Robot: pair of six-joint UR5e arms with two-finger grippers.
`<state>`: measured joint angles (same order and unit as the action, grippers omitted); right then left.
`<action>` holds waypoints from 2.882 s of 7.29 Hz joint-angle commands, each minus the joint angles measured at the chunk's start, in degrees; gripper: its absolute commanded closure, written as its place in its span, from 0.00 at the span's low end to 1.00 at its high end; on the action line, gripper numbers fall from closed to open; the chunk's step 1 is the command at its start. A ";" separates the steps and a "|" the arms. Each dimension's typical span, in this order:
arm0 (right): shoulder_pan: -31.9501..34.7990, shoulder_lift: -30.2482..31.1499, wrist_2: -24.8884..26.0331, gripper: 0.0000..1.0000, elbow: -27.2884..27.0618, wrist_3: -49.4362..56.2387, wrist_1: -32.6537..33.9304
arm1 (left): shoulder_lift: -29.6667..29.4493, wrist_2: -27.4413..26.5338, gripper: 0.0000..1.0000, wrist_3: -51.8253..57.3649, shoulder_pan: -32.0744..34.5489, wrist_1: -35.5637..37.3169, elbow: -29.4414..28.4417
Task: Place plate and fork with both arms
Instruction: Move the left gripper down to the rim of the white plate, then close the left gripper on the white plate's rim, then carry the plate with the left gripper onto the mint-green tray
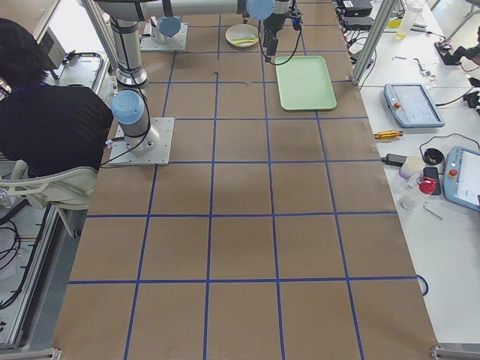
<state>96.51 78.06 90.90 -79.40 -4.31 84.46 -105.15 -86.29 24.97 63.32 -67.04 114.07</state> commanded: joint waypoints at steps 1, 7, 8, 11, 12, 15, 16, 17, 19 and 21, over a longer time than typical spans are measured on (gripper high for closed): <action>0.00 -0.01 0.07 0.00 -0.66 0.00 0.09 | -2.60 -0.19 0.21 1.13 -0.04 0.07 0.19; -0.18 -0.01 -0.02 0.00 -0.84 0.09 0.26 | -3.13 -0.28 1.00 1.23 0.04 -1.32 -4.01; -0.18 -0.01 0.07 0.00 -0.84 0.09 0.26 | -3.05 0.42 1.00 1.31 0.04 -5.69 -7.34; -0.18 -0.01 -0.02 0.00 -0.84 0.09 0.26 | -5.14 11.45 1.00 -3.66 2.40 -13.90 -17.98; -0.18 -0.01 -0.02 0.00 -0.84 0.09 0.26 | -7.15 14.11 1.00 -5.87 7.12 -12.51 -21.23; -0.18 -0.01 -0.11 0.00 -0.93 0.00 0.26 | -19.70 18.68 1.00 -12.40 20.58 -8.38 -36.33; -0.18 -0.01 -0.19 0.00 -0.93 -0.18 0.26 | -23.57 18.88 1.00 -13.35 23.22 -6.54 -39.07; -0.18 -0.01 -0.11 0.00 -0.93 -0.09 0.26 | -26.83 18.97 1.00 -16.67 25.42 -2.95 -40.49; -0.18 -0.01 -0.11 0.00 -0.93 0.00 0.26 | -29.84 18.88 1.00 -18.98 27.90 -2.13 -41.91; -0.18 -0.01 -0.11 0.00 -0.84 0.00 0.26 | -29.94 18.88 1.00 -19.95 29.04 -1.43 -42.00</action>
<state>96.33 78.05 90.74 -80.32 -4.32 84.73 -134.77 -67.42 5.87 91.57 -68.99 72.24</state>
